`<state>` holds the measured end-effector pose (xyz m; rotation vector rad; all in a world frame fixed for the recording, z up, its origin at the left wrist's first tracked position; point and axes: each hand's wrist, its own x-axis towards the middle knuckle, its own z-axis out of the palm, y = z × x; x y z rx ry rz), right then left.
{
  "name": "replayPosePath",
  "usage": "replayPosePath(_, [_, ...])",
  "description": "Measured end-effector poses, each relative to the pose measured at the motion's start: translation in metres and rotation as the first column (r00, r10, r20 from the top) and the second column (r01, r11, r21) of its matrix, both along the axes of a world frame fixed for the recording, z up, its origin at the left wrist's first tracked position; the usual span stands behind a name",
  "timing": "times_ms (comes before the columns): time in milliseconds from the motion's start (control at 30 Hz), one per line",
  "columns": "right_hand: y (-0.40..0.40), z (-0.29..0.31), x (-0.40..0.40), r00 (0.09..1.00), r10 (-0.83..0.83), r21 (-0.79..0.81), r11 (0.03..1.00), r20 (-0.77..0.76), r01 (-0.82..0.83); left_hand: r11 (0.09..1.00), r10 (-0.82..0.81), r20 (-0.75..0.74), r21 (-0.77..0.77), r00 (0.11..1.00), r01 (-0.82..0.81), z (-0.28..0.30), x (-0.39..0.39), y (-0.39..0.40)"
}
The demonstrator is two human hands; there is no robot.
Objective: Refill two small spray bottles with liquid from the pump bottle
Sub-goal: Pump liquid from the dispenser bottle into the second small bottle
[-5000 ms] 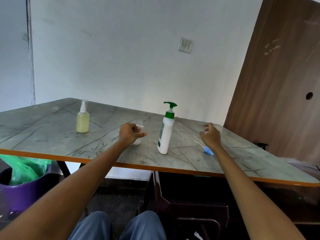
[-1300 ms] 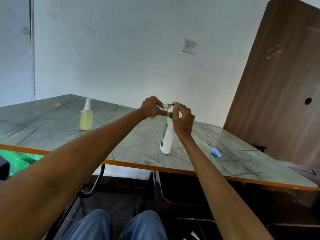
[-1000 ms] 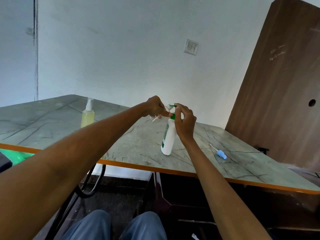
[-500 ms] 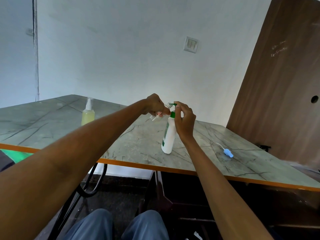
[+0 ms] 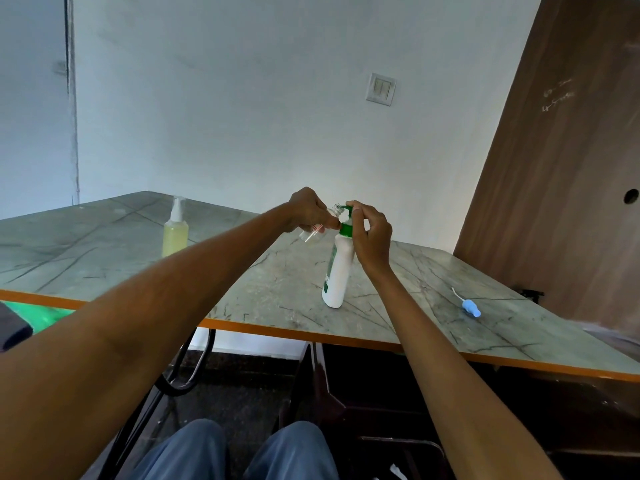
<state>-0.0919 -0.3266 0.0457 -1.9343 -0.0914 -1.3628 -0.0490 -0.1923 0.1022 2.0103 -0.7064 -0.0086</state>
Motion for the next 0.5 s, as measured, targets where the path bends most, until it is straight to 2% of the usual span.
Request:
replayPosePath(167, [0.002,0.007,-0.002,0.997,0.073,0.032,0.997,-0.010,-0.073,1.000,0.008,0.009,-0.004,1.000,-0.008,0.001,0.000,0.001])
replayPosePath(267, [-0.010,0.016,-0.012,1.000,0.021,0.001,1.000,-0.012,-0.021,1.000,0.007,0.013,0.006,1.000,-0.007,0.000,0.000,0.001])
replayPosePath(400, [-0.070,-0.001,-0.038,0.970,-0.234,0.001,0.972,-0.070,0.235,1.000,0.003,0.011,0.027,1.000,-0.004,-0.002,0.000,0.001])
replayPosePath(467, [-0.111,-0.018,-0.054,0.856,-0.459,-0.065,0.887,-0.237,0.457,0.999,0.000,0.005,0.035,1.000,0.000,-0.003,0.001,0.001])
replayPosePath(500, [-0.131,-0.026,-0.062,0.742,-0.570,-0.137,0.816,-0.353,0.562,0.999,-0.004,0.000,0.033,1.000,0.004,-0.003,0.001,0.000])
